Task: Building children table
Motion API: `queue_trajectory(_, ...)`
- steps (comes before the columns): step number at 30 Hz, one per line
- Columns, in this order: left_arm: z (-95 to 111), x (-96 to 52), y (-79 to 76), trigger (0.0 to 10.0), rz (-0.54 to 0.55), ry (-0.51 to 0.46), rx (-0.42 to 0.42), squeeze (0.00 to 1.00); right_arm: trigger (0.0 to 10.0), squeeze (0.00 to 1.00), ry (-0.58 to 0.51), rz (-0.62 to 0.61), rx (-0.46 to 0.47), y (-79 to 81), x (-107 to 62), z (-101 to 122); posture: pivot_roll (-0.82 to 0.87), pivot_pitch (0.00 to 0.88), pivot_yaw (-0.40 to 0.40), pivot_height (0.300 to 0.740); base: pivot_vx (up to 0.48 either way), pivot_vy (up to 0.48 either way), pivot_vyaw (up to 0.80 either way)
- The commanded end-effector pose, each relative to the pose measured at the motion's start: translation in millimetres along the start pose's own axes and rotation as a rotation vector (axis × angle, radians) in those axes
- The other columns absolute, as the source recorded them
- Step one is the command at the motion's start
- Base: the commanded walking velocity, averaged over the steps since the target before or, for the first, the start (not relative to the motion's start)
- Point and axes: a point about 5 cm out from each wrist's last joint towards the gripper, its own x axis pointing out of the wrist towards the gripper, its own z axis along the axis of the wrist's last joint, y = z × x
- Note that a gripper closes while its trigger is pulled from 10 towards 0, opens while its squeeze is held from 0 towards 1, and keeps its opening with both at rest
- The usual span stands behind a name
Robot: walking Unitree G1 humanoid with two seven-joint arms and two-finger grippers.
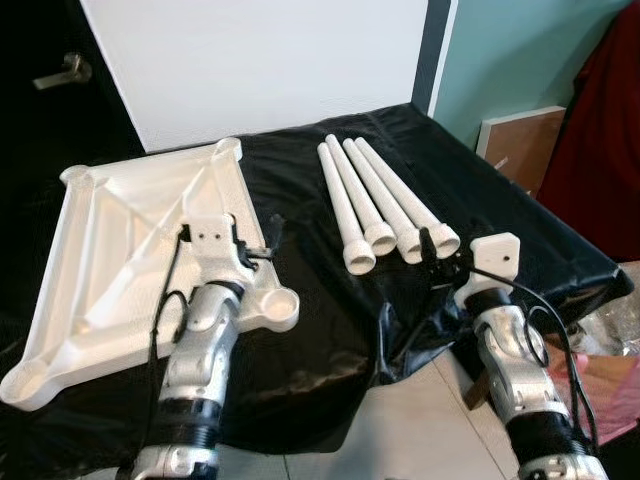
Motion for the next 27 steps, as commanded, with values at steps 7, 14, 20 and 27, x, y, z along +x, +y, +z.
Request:
queue_trajectory(7,1.5,-0.6,7.7,10.0,0.038,-0.002,0.002,0.00,10.0,0.00,0.012,-0.015,0.011,3.2,1.7,-0.6,-0.14,0.000,0.008,0.740,0.000,0.000,0.00)
queue_trajectory(14,0.3,0.1,7.8,10.0,0.036,0.006,0.005,0.00,10.0,0.00,0.035,-0.060,-0.003,1.5,2.9,-3.0,-0.15,0.000,0.011,0.740,0.000,0.000,0.00)
queue_trajectory(20,0.3,2.3,9.1,10.0,0.034,0.016,-0.016,0.00,10.0,0.00,0.063,-0.058,0.015,5.8,3.2,-6.9,-0.14,0.000,0.021,0.740,0.000,0.000,0.00)
queue_trajectory(27,0.2,3.2,9.6,10.0,0.024,0.027,-0.008,0.00,10.0,0.00,0.070,-0.066,0.017,8.8,2.6,-8.0,-0.14,0.000,0.034,0.740,0.000,0.187,0.00)
